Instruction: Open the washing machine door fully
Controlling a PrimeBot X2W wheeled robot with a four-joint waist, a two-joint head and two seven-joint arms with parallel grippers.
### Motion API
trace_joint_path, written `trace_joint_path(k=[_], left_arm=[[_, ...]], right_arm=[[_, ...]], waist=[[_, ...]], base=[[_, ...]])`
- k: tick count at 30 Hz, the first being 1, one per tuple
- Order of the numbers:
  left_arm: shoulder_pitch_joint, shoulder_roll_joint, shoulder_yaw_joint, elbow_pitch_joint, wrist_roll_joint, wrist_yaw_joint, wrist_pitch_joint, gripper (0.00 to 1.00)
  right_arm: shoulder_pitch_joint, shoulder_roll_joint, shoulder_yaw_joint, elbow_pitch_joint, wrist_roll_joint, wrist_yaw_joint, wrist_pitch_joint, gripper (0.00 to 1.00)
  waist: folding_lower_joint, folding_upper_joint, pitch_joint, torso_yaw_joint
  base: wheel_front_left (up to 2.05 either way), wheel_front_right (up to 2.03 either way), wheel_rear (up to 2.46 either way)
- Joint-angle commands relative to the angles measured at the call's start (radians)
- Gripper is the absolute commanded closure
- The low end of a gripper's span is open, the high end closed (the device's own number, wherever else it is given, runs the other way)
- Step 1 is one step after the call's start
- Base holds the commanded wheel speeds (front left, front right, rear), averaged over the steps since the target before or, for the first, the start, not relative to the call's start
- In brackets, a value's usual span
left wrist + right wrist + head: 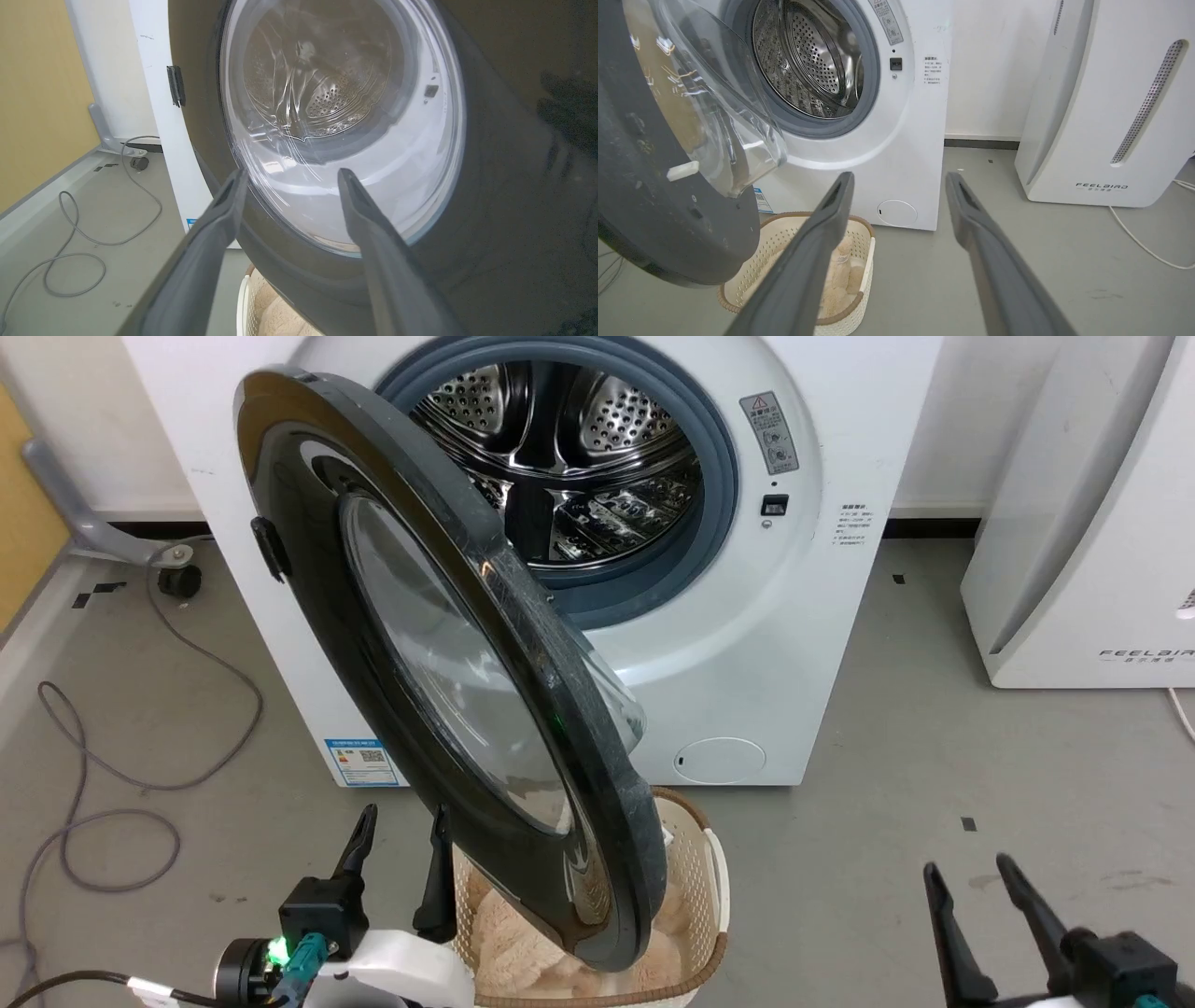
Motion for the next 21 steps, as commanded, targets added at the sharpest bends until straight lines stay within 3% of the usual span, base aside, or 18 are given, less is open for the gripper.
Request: trace_joint_path(k=[1,2,3,14,21], left_arm=[[0.018,0.008,-0.002,0.005,0.008,0.002,-0.005,0.00],[0.019,0.010,-0.002,0.009,0.007,0.001,-0.005,0.73],[0.020,0.011,-0.003,0.014,0.005,0.000,-0.005,1.00],[0.023,0.024,-0.013,0.011,0.003,0.000,-0.004,1.00],[-0.002,0.032,-0.012,-0.102,0.019,0.009,-0.005,1.00]], right_arm=[[0.021,0.006,-0.001,0.007,0.021,0.001,0.003,0.00],[0.024,0.006,-0.001,0.013,0.034,0.001,0.003,0.00],[0.025,0.006,0.000,0.017,0.038,0.001,0.001,0.00],[0.007,0.006,0.007,0.051,0.072,0.001,0.005,0.00],[0.003,0.007,0.005,0.059,0.081,0.001,0.007,0.00]], waist=[[-0.0001,0.0000,0.000,-0.002],[-0.0001,0.0000,0.001,-0.004],[-0.0001,0.0000,0.001,-0.005],[-0.0001,0.0000,-0.001,-0.010],[-0.0001,0.0000,-0.003,-0.005]], base=[[0.00,0.00,0.00],[0.00,0.00,0.00],[0.00,0.00,0.00],[0.00,0.00,0.00],[0.00,0.00,0.00]])
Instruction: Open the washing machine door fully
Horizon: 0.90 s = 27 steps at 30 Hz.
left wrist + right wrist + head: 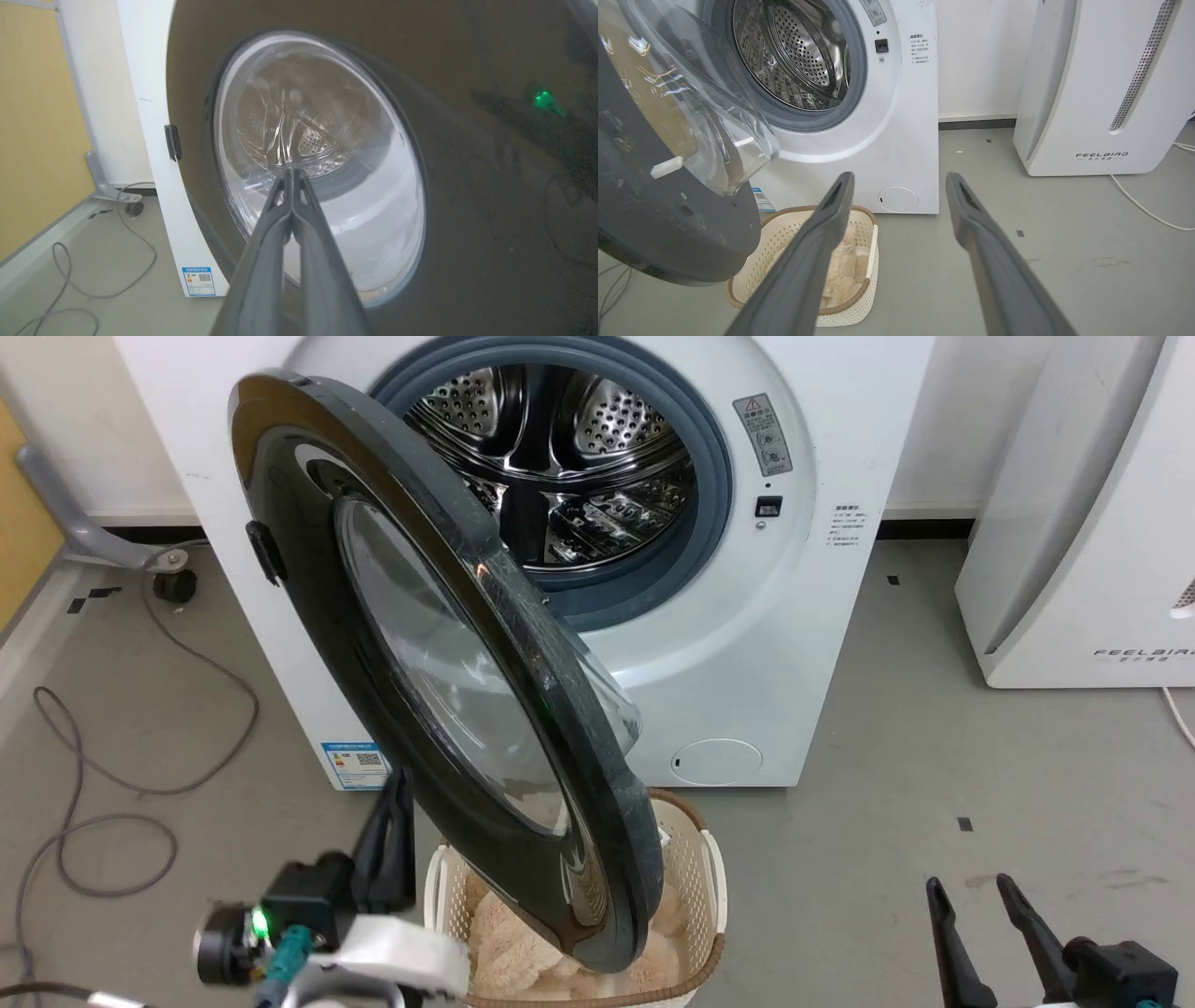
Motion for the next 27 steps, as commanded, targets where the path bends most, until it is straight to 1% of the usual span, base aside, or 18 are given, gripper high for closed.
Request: trace_joint_path(k=[1,9,13,17,22,27], left_arm=[[-0.019,0.009,0.004,-0.025,0.009,0.003,-0.005,1.00],[-0.089,0.027,0.009,-0.318,0.080,0.003,-0.005,1.00],[-0.140,0.031,-0.005,-0.459,0.120,-0.008,-0.005,1.00],[-0.207,0.027,-0.030,-0.571,0.144,-0.028,-0.005,1.00],[-0.262,-0.001,-0.115,-0.637,0.159,-0.057,-0.005,1.00],[-0.248,-0.023,-0.253,-0.616,0.153,-0.097,-0.003,1.00]], right_arm=[[-0.006,0.005,-0.001,0.002,0.010,0.001,0.000,0.00],[-0.007,0.005,-0.007,0.010,0.020,0.001,-0.005,0.00],[-0.010,0.005,-0.011,0.015,0.027,0.001,-0.008,0.00],[-0.014,0.005,-0.014,0.020,0.029,0.001,-0.009,0.00],[-0.019,0.005,-0.012,0.030,0.034,0.001,-0.007,0.00],[-0.022,0.005,-0.007,0.042,0.045,0.001,-0.006,0.00]], waist=[[0.0000,-0.0001,0.000,0.001],[0.0000,-0.0001,0.001,0.007],[0.0000,-0.0001,0.004,0.007],[0.0000,-0.0001,0.011,0.007],[0.0000,-0.0001,0.013,0.003],[0.0000,-0.0001,0.011,-0.009]], base=[[0.00,0.00,0.00],[0.00,0.00,0.00],[0.00,0.00,0.00],[0.00,0.00,0.00],[0.00,0.00,0.00],[0.00,0.00,0.00]])
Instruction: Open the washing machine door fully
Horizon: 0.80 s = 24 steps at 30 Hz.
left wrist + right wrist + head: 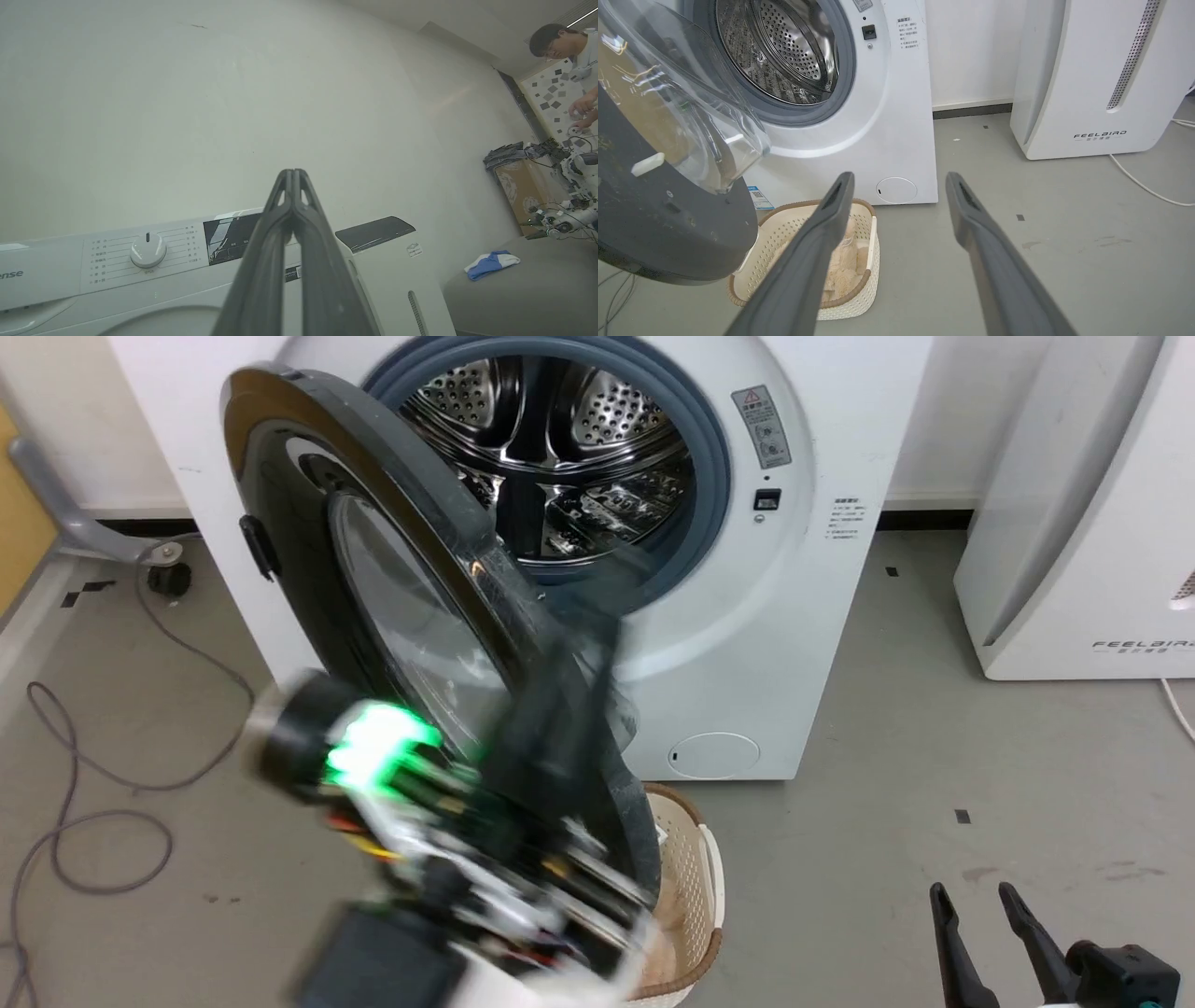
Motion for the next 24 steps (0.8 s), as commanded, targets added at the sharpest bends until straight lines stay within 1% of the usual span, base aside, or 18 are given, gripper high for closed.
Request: trace_joint_path(k=[1,6,10,13,15,17,22,24], left_arm=[[0.019,-0.005,-0.025,0.011,-0.007,-0.010,0.004,1.00],[0.083,-0.013,-0.147,0.075,-0.039,-0.043,0.092,1.00],[0.131,-0.016,-0.212,0.148,-0.069,-0.056,0.177,1.00],[0.159,-0.019,-0.244,0.226,-0.092,-0.055,0.237,1.00],[0.169,-0.022,-0.253,0.289,-0.100,-0.045,0.267,1.00],[0.169,-0.024,-0.251,0.354,-0.099,-0.025,0.285,1.00],[0.141,-0.033,-0.230,0.493,-0.110,0.035,0.269,1.00],[0.122,-0.036,-0.227,0.541,-0.120,0.052,0.256,1.00]], right_arm=[[-0.012,0.005,0.002,0.005,0.006,0.001,-0.002,0.00],[-0.009,0.005,0.000,0.019,0.015,0.001,-0.005,0.00],[-0.009,0.005,0.002,0.030,0.026,0.001,-0.006,0.00],[-0.011,0.005,0.004,0.039,0.033,0.001,-0.008,0.00],[-0.012,0.005,0.006,0.045,0.038,0.001,-0.009,0.00],[-0.014,0.005,0.010,0.051,0.044,0.001,-0.009,0.00],[-0.017,0.005,0.014,0.064,0.051,0.001,-0.012,0.00],[-0.015,0.005,0.015,0.069,0.055,0.001,-0.012,0.00]], waist=[[0.0000,-0.0001,-0.001,-0.003],[0.0000,-0.0001,-0.001,-0.006],[0.0000,-0.0001,0.000,-0.006],[0.0000,-0.0001,-0.001,-0.006],[0.0000,-0.0001,-0.002,-0.006],[0.0000,-0.0001,-0.003,-0.007],[0.0000,-0.0001,-0.007,-0.012],[0.0000,-0.0001,-0.007,-0.012]], base=[[0.00,0.00,0.00],[0.00,0.00,0.00],[0.00,0.00,0.00],[0.00,0.00,0.00],[0.00,0.00,0.00],[0.00,0.00,0.00],[0.00,0.00,0.00],[0.00,0.00,0.00]])
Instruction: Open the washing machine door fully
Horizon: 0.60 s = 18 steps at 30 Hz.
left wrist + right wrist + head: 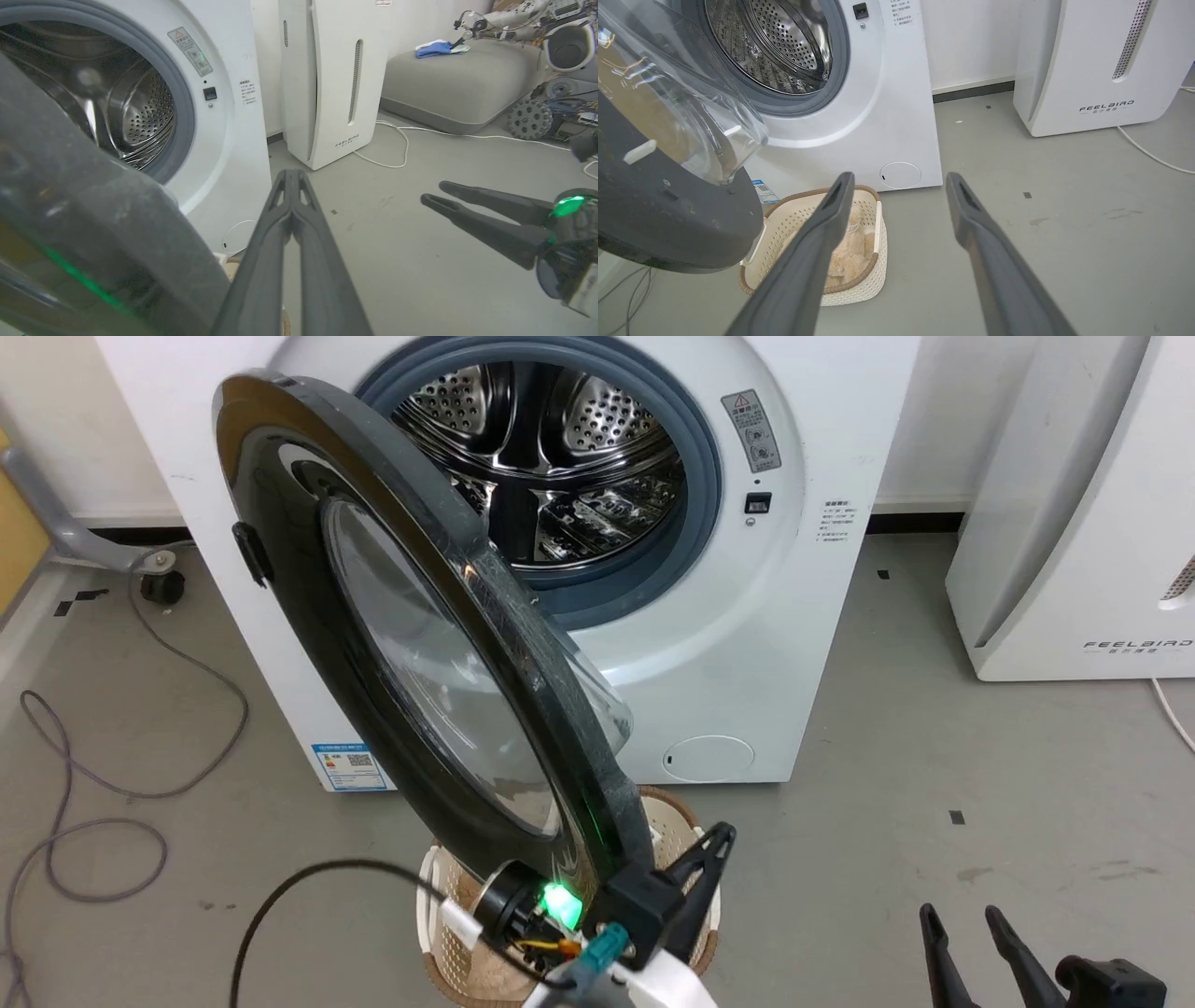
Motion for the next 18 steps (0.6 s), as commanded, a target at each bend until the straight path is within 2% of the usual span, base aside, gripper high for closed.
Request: trace_joint_path(k=[1,9,18], left_arm=[[-0.028,-0.005,0.005,0.029,-0.009,0.013,-0.014,1.00],[-0.102,-0.008,-0.008,0.155,-0.078,0.066,-0.071,1.00],[-0.128,-0.008,-0.034,0.217,-0.130,0.113,-0.102,1.00]], right_arm=[[-0.015,0.005,0.002,0.005,0.006,0.001,-0.006,0.00],[-0.016,0.005,0.002,0.018,0.018,0.001,-0.005,0.00],[-0.017,0.005,0.010,0.035,0.033,0.001,0.000,0.00]], waist=[[0.0000,0.0000,0.000,-0.001],[0.0000,0.0000,0.003,-0.002],[0.0000,0.0000,0.009,0.012]], base=[[0.00,0.00,0.00],[0.00,0.00,0.00],[0.00,0.00,0.00]])
